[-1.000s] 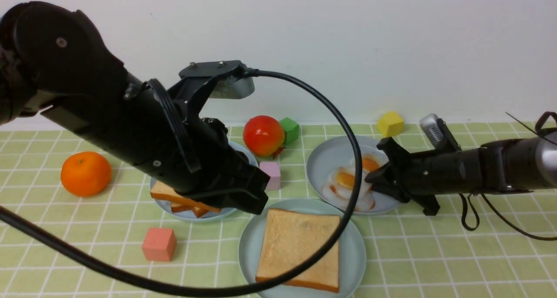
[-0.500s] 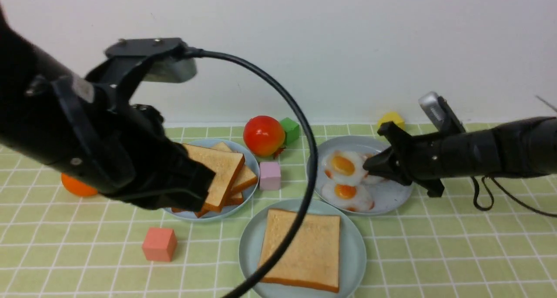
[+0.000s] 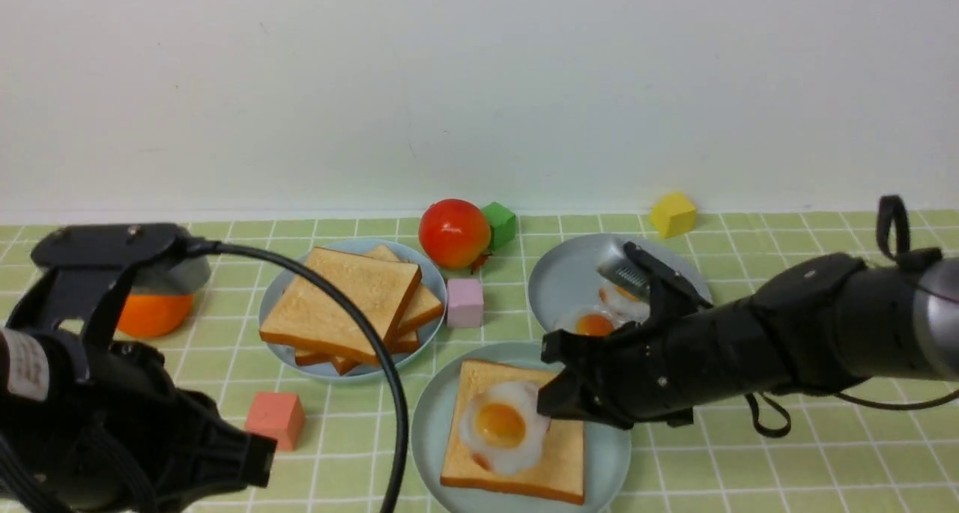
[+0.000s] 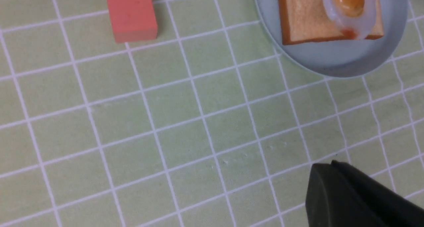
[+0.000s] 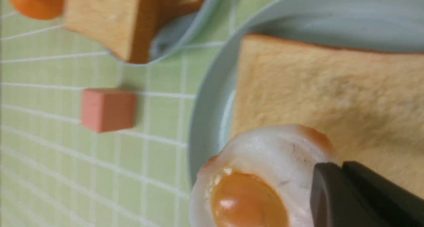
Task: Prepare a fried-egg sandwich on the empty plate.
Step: Use the right arm to place the fried egg on the slice of bread in the middle, then use the left arm to grab a slice of bread
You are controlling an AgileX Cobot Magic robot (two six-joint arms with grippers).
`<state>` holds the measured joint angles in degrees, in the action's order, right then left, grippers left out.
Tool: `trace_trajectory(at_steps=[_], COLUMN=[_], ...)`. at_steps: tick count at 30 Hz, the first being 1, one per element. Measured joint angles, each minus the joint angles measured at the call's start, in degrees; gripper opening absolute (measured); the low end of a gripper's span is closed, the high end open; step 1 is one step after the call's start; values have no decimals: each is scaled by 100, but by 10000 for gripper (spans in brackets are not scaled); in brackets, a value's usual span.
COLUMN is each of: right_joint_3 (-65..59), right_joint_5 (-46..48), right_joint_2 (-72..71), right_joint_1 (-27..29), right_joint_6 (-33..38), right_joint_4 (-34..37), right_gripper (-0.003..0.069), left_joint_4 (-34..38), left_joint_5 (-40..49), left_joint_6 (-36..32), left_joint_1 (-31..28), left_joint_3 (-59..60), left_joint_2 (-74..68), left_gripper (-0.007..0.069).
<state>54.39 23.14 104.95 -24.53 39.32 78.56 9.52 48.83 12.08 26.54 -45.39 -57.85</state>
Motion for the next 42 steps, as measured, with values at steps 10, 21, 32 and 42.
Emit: trace_trajectory(at_steps=[10, 21, 32, 42], right_joint_3=[0, 1169, 781, 626], right_joint_5=[-442, 2452, 3047, 3197], right_joint_2=[-592, -2663, -4347, -4988], right_joint_1=[-42, -58, -58, -58], right_joint_6=[933, -1628, -2568, -1677], right_joint_4=[-66, -4800, -5398, -5080], right_gripper=[505, 584, 41, -6], left_joint_4=[-38, 1242, 3455, 3214], left_joint_5=[-911, -547, -671, -418], left_joint_6=[244, -956, -2876, -3392], left_joint_1=[-16, -1567, -3239, -3239], left_joint_3=[166, -511, -2075, -3532], left_joint_2=[-14, -1396, -3625, -5317], left_gripper=[-8, -13, 61, 433])
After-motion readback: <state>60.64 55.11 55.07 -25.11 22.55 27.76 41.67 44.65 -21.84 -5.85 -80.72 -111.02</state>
